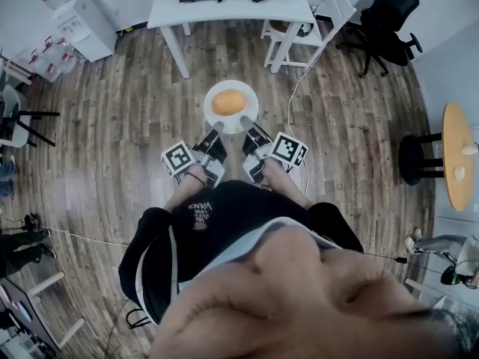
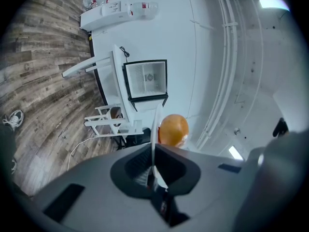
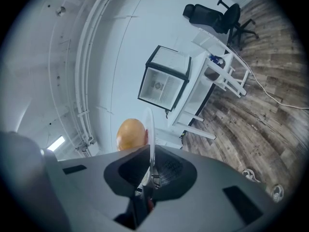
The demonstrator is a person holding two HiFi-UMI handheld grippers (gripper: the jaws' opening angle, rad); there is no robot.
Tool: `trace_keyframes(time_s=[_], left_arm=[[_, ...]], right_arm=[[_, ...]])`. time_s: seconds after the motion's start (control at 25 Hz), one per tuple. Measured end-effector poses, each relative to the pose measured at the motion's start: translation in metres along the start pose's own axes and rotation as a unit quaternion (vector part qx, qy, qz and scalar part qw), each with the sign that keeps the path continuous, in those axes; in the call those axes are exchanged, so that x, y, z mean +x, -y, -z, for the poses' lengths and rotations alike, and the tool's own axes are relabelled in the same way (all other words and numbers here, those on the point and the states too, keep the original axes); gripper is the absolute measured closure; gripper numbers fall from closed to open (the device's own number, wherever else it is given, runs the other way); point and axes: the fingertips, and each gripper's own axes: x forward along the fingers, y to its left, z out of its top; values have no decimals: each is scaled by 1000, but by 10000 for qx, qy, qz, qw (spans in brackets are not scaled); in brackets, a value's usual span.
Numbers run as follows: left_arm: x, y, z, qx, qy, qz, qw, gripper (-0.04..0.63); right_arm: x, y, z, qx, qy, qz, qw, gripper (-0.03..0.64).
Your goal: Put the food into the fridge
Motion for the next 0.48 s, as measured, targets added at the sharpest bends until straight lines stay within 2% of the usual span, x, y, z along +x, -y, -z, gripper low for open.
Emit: trace_keyframes(time_s=[0.36,0.48], left_arm=[[26,-12,-33,-1,-116,-26,9999,569],[38,-14,-52,-52,-141,-24,9999,569]], right_arm=[[33,12,-22,18,76,189,9998,589],[54,9,-33,-15,118,98,9999,589]])
